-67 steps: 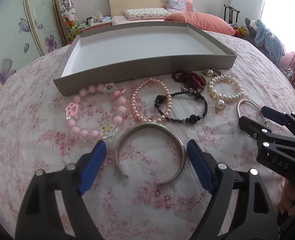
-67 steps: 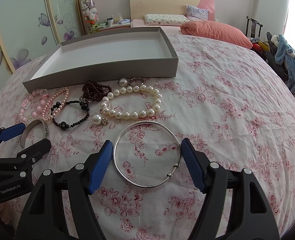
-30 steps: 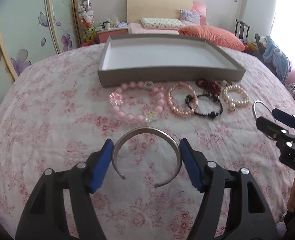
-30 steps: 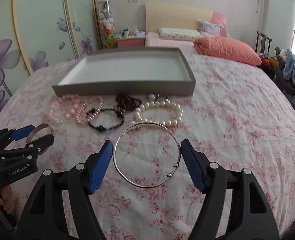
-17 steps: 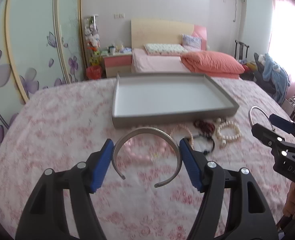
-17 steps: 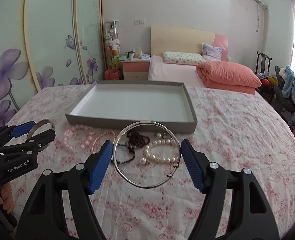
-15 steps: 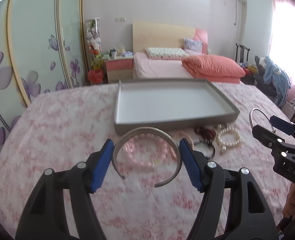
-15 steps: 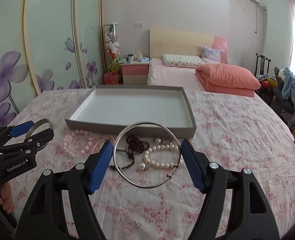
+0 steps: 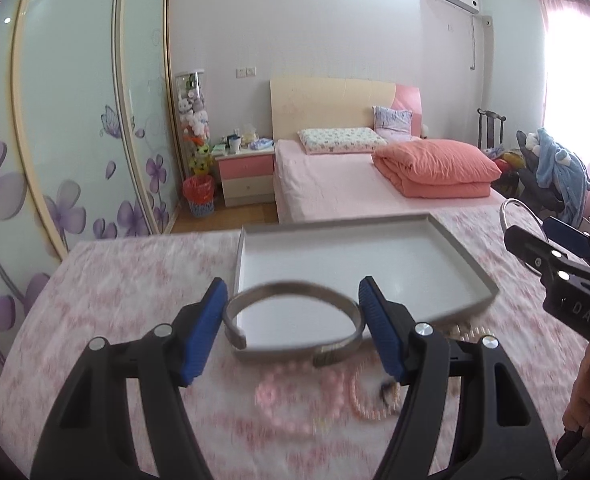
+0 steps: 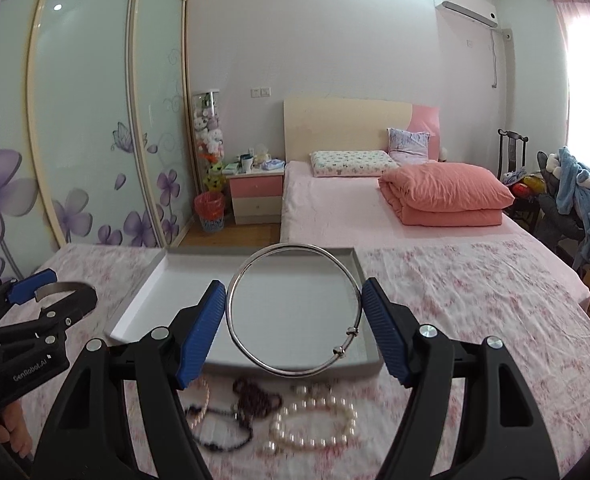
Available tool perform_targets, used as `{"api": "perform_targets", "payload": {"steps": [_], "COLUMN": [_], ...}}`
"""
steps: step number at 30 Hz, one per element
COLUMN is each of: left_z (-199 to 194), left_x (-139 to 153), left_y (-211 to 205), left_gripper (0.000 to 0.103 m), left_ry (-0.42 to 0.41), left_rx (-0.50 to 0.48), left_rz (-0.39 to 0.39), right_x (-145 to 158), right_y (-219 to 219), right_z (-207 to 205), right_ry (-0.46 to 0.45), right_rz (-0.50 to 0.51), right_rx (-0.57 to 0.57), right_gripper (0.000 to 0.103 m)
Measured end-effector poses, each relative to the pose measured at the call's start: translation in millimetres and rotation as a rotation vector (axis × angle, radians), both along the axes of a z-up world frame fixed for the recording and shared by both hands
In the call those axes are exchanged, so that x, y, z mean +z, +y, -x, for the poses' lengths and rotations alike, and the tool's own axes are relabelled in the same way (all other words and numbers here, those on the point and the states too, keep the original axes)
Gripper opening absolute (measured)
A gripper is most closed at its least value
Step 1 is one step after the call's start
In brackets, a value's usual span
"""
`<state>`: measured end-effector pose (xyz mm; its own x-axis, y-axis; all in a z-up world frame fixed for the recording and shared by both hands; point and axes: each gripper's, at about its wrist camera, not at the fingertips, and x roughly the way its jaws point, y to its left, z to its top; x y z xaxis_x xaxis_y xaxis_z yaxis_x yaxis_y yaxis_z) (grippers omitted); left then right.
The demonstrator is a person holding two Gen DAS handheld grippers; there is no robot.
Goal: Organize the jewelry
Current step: 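Carry both bangles into the grey tray and open both tools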
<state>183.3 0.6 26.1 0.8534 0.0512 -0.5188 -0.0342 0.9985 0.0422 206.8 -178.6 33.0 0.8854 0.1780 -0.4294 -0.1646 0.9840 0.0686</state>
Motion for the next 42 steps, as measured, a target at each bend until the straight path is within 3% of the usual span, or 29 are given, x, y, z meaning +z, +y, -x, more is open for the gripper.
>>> {"api": "perform_targets", "payload": {"steps": [9,24,27,30,42], "left_z": [-79,-139,-143,-145,-110], "left_x": [-12,-55,-60,-61,-42], "left_y": [13,17,16,18,55], "left_gripper": [0.066,0.066,0.067,0.067,0.068], "left_ry": [0.022,0.108,0.123,0.121,0.088], "left_rx": [0.033,0.016,0.009,0.009,0.085], "left_rz": [0.05,0.068,0.069,0.079,0.093], "right_x": [-15,-58,-60,-58,-39], "right_y": [3,24,25,22,-5], "right_z": [-64,-117,-121,-119,-92], "right_ry": [0.036,0.179,0.2,0.201,0.155], "right_rz": [-0.027,-0.019,-0.014,-0.03,-0.036], "right_rx": [-0.016,0.009,0.017,0.018,-0.028], "right_gripper": [0.07,0.071,0.071,0.079,0.08]}}
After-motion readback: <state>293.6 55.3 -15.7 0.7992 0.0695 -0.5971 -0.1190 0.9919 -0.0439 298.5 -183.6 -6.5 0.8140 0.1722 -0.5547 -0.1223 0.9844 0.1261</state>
